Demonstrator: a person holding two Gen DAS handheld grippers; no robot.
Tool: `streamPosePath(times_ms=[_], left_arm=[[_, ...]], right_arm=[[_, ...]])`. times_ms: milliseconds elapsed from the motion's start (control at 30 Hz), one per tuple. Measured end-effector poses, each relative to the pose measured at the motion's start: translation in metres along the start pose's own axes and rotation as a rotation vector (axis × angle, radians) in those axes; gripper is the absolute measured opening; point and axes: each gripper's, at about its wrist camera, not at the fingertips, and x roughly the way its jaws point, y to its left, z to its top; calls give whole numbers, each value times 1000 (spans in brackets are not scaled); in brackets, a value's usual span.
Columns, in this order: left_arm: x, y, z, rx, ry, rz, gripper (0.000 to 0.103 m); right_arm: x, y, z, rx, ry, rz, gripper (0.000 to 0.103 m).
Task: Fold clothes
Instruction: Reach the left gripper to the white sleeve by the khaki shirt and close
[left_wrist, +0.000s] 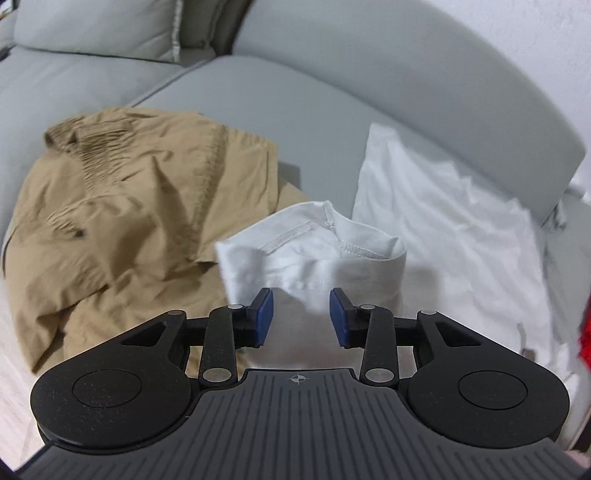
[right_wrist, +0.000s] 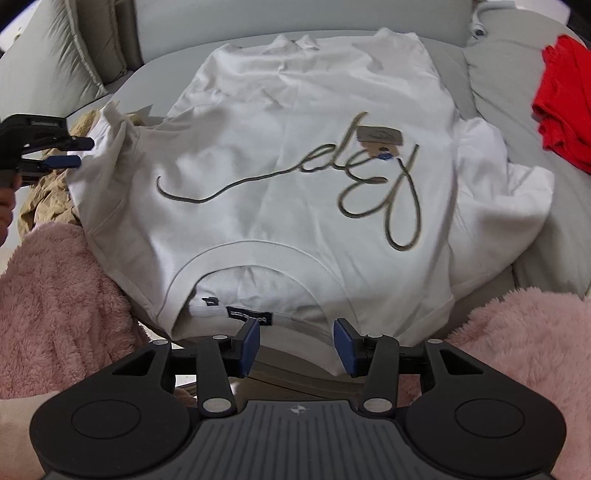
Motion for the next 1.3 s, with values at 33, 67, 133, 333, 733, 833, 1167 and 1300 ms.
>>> streamPosePath(times_ms=[33, 67, 133, 333, 733, 833, 1167, 1300], left_arm=[[3, -2, 0, 6, 2, 6, 37], [8, -3, 1, 20, 12, 26, 36], [19, -6, 3, 48, 35, 64, 33], [35, 0, 1, 63, 79, 96, 2], [-40, 40, 5, -70, -94, -99, 5], [-17, 34, 18, -42, 57, -139, 40], [22, 16, 40, -188, 129, -74, 40], [24, 22, 42, -200, 96, -61, 35]], right_arm=[[0, -3, -1, 13, 2, -1, 45], [0, -5, -2, 22, 3, -1, 45], [0, -8, -3, 34, 5, -2, 45], [0, -8, -5, 32, 10, -4, 45], [1, -4, -4, 11, 12, 7, 46], [1, 1, -4, -12, 17, 3, 46], [0, -5, -4, 12, 26, -24, 50], [2, -1, -3, -18, 29, -26, 50]])
